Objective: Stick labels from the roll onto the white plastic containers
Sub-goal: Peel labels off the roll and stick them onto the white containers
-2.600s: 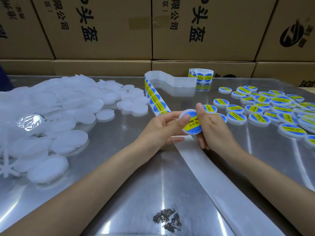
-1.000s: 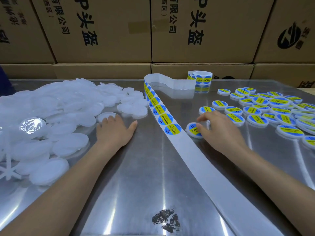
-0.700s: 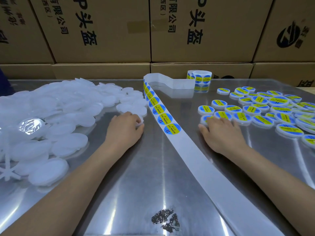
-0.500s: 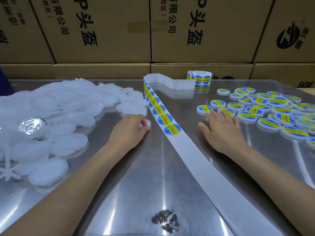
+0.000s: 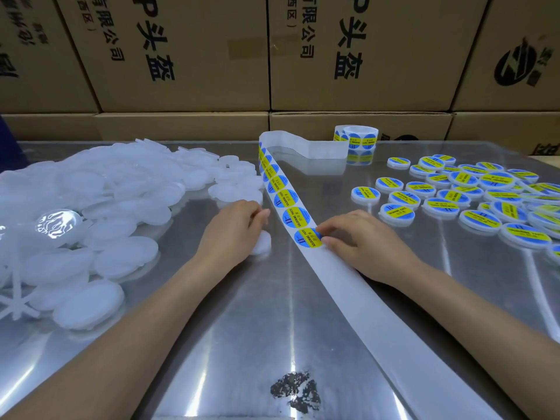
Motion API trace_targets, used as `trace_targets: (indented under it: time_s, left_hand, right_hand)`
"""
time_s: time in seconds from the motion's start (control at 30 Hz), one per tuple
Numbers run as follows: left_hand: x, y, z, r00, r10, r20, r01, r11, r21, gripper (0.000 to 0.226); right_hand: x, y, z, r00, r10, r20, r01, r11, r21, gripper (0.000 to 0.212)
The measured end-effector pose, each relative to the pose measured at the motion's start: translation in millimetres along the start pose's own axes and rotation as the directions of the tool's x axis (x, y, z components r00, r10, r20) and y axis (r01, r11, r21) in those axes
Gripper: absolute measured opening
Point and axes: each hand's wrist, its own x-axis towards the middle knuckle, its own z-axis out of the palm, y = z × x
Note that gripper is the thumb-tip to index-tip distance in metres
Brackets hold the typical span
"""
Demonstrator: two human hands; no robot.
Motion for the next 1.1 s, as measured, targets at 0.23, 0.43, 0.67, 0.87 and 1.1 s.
trace_targets:
  time_s: [0.23, 0.43, 0.67, 0.87, 1.1]
  left_hand:
    - [-7, 14, 8, 0.948, 0.246, 0.2, -0.247, 0.969, -0.02, 0.056]
    - [-9, 18, 10, 0.923, 0.29, 0.254, -0.295, 0.955, -0.018, 0.056]
    - [-10, 23, 8, 0.921, 0.306, 0.241, -0.277, 0.949, -0.148, 0.041]
    - [-12, 24, 10, 0.929, 0.288, 0.231, -0.23, 0.941, -0.249, 0.03]
    - [-11, 22, 11, 0.93, 0.285, 0.231, -0.224, 0.94, -0.257, 0.031]
  right_hand:
    - [0, -2, 4, 1.0, -0.026, -0.014, 0.026, 0.998, 0.05, 0.035]
    - [1, 0, 11, 0.997, -0.044, 0.062, 0.037, 0.994, 0.103, 0.05]
    - [1, 0, 14, 0.999, -0.012, 0.051, 0.005, 0.991, 0.136, 0.042]
    - [5, -6, 13, 0.998, 0.052, -0.027, -0.045, 0.975, 0.218, 0.027]
    - [2, -12, 6, 0.994, 0.064, -0.087, -0.041, 0.968, 0.249, 0.02]
